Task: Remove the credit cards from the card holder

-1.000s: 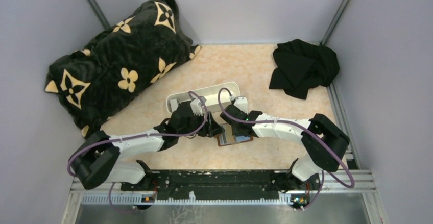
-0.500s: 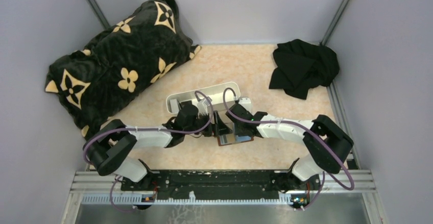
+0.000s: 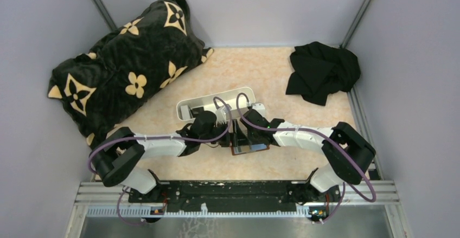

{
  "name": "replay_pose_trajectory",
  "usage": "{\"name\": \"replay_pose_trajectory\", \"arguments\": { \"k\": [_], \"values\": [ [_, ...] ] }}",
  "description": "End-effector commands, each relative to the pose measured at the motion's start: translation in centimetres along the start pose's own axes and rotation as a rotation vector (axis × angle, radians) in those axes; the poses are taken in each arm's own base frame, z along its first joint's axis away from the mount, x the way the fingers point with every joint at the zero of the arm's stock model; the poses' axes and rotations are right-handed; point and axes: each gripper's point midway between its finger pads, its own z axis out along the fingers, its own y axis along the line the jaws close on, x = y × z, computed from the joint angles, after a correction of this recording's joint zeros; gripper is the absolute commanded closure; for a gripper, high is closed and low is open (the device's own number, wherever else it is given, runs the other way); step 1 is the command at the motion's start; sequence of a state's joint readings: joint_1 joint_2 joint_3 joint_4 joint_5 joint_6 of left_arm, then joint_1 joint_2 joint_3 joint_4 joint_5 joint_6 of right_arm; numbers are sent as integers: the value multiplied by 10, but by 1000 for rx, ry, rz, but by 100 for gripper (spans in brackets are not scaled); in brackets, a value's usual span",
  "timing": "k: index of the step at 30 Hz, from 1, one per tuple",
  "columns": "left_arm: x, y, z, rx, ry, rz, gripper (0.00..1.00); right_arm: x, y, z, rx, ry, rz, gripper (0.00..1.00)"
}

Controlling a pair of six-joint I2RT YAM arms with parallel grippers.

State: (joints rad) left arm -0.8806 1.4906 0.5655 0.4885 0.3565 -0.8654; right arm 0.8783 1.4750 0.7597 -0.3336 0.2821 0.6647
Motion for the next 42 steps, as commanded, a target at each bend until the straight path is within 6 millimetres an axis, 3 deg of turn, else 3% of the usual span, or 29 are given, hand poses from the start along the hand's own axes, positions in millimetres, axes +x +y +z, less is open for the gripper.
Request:
{"name": "replay_pose_trajectory", "arguments": {
  "k": [1, 8, 13, 30, 42],
  "values": [
    [18, 19, -3, -52, 15, -88, 8, -6, 4, 1, -24, -19, 5, 100],
    [24, 38, -1, -120, -14, -125, 9, -8, 9, -1, -48, -17, -2, 100],
    [13, 46, -2, -193, -47, -84, 8, -8, 10, -2, -54, -17, -3, 100],
    [12, 54, -11, -246, -56, -51, 6, -5, 8, -3, -57, -14, 2, 100],
    [1, 31, -8, -175, -61, -33, 7, -4, 8, -3, -61, -15, 5, 100]
  ]
}}
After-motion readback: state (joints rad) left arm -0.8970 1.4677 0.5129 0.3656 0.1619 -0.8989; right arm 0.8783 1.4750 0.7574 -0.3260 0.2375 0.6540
